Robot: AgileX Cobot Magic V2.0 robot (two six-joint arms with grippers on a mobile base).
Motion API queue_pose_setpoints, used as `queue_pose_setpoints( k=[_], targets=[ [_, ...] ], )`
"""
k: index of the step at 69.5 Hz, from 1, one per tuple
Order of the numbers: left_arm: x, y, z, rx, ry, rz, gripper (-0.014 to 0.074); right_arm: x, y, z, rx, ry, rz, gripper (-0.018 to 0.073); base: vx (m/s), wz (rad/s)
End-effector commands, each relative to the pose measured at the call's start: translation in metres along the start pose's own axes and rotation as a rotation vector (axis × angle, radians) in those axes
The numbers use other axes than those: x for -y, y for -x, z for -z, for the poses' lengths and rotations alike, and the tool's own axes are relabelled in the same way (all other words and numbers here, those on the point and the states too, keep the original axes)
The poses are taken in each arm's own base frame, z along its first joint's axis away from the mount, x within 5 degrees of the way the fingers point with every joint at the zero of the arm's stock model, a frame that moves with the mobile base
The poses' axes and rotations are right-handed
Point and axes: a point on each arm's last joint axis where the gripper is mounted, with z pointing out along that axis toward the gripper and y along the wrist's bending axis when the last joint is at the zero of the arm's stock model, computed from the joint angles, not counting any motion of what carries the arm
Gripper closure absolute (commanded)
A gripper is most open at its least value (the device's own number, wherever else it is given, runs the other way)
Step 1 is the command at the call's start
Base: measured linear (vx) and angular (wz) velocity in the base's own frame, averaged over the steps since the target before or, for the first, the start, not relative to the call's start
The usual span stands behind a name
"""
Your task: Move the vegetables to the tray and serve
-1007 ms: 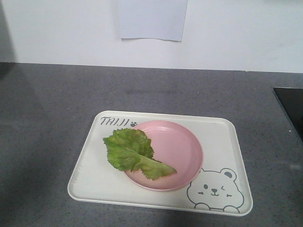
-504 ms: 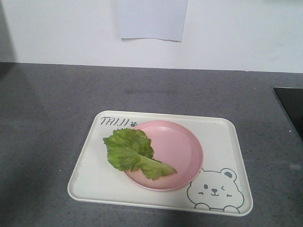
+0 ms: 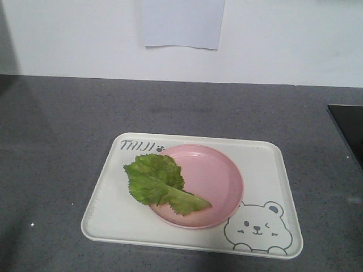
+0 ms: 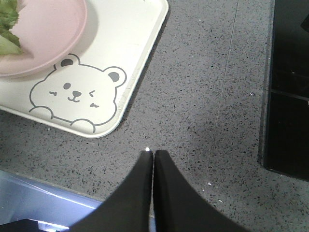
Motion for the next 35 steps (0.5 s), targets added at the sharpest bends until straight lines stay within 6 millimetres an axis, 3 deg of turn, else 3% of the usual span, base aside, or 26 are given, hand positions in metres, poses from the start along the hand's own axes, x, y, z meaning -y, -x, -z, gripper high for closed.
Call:
queue_pose_setpoints(
  k=[1,35],
  targets=[
    [-0.0008,0.0048,0.0029,0.165,0.011,0.056,0.0604,0.0006,0.0098,0.0038,0.064,-0.005,0.01,0.0568,0.0,0.0],
    [-0.0005,-0.0018,0.0047,0.165,0.003,0.076,0.0604,0.0005,0.0094,0.0038,0.059,-0.004,0.01,0.0568,0.0,0.0]
  ],
)
